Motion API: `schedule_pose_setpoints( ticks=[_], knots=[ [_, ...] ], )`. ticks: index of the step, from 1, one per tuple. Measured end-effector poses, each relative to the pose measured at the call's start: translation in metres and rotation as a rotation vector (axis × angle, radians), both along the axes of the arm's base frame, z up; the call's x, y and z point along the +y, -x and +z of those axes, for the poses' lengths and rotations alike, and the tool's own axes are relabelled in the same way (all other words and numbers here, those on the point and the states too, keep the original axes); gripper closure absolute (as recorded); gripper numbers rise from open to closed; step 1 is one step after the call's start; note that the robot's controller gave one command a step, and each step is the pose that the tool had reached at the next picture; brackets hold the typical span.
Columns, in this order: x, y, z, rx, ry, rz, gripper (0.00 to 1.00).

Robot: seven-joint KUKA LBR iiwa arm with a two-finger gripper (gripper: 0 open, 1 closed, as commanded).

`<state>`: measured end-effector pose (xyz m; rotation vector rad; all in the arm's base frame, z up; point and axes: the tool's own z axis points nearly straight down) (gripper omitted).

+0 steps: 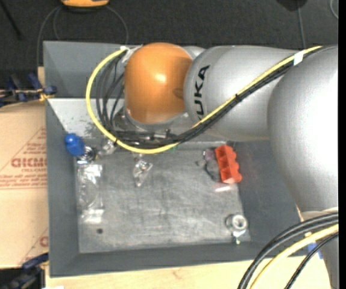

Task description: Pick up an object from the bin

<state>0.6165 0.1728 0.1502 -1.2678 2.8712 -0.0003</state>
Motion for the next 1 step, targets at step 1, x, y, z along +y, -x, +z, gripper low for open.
schedule_pose_setpoints(
  ticks=[1],
  knots=[
    [-0.121,0.0124,-0.0317,0.002,0.001,-0.062,0.0]
  ],
)
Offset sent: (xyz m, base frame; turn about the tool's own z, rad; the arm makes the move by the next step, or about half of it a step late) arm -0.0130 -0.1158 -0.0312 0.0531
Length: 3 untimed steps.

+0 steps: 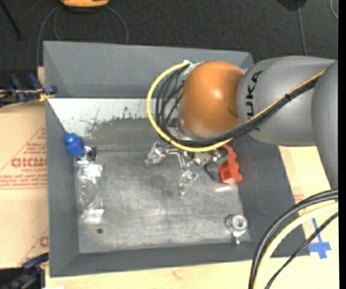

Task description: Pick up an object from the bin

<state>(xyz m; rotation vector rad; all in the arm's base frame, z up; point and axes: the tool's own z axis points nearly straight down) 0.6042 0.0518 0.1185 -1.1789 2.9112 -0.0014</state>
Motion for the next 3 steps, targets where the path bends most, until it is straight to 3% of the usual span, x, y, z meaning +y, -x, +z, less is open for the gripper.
schedule_pose_setpoints(
  ticks=[1,2,3],
  knots=[
    [-0.048,0.082,0.013,0.002,0.002,0.244,0.0],
    [0.047,0.104,0.002,0.0,-0.002,0.507,0.0],
    [-0.082,0.114,0.054,-0.002,0.004,0.47,0.0]
  ],
)
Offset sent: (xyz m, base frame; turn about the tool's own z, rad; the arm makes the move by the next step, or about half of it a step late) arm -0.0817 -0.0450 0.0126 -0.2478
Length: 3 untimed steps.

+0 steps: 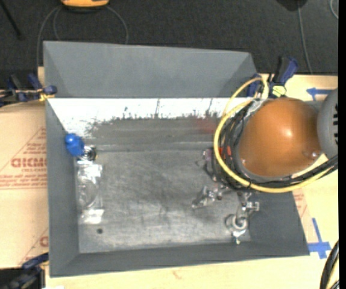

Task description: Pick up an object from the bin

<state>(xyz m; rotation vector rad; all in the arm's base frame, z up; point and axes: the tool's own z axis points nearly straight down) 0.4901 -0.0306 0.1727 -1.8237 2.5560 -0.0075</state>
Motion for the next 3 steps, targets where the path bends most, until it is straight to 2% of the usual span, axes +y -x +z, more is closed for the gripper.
schedule_pose_setpoints(
  ticks=[1,2,3],
  knots=[
    [-0.051,-0.067,0.034,-0.008,0.0,0.048,0.0],
    [-0.106,-0.003,-0.06,0.0,-0.018,0.141,0.0],
    [-0.085,-0.003,-0.088,-0.001,-0.02,0.43,0.0]
  ],
)
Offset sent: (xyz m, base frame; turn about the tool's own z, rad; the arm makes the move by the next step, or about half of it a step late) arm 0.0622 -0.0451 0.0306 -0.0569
